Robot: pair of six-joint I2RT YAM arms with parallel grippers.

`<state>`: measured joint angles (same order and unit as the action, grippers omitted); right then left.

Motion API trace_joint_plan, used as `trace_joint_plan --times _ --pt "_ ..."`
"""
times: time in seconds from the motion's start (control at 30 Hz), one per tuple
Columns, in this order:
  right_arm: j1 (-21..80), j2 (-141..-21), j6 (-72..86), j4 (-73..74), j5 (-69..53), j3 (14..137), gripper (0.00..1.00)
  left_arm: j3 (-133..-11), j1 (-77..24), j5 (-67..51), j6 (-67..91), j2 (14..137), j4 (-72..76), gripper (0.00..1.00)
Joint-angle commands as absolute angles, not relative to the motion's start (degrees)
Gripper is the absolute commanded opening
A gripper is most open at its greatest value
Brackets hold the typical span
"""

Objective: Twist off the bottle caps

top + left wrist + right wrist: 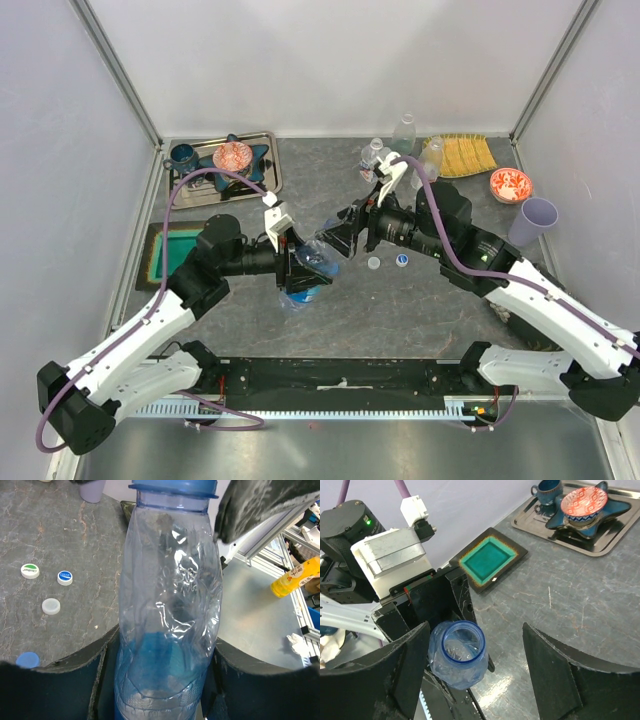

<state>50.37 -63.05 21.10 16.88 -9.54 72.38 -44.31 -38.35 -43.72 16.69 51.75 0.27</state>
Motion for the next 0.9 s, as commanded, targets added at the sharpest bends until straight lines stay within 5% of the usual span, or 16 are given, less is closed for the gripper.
trace_joint_plan --times 0.0,0.3,0.4,0.47,0.5,0.87 --pt "50.45 -63.54 21.36 13.89 -12.31 71.90 0.78 -46.58 -38.41 -45.35 18.02 51.77 2.99 0.57" --pt "50.45 -63.72 21.27 13.71 -14.50 71.63 0.30 -46.50 -38.41 -43.51 17.49 51.24 2.55 0.62" --pt "50.45 -63.46 21.01 13.89 -13.54 71.72 0.19 -46.76 -38.41 -40.53 17.58 50.98 0.72 0.73" --pt "50.45 -63.28 20.74 14.58 -10.92 72.33 0.06 -47.90 -38.32 -37.28 17.67 50.98 -1.82 0.97" --pt "50.45 -63.28 20.57 15.11 -9.33 72.86 0.00 -48.25 -38.41 -35.87 17.67 50.89 -4.37 0.99" --pt "49.40 -78.64 12.67 18.73 29.77 86.38 0.00 -51.07 -38.32 -3.00 19.25 43.34 -26.27 0.99"
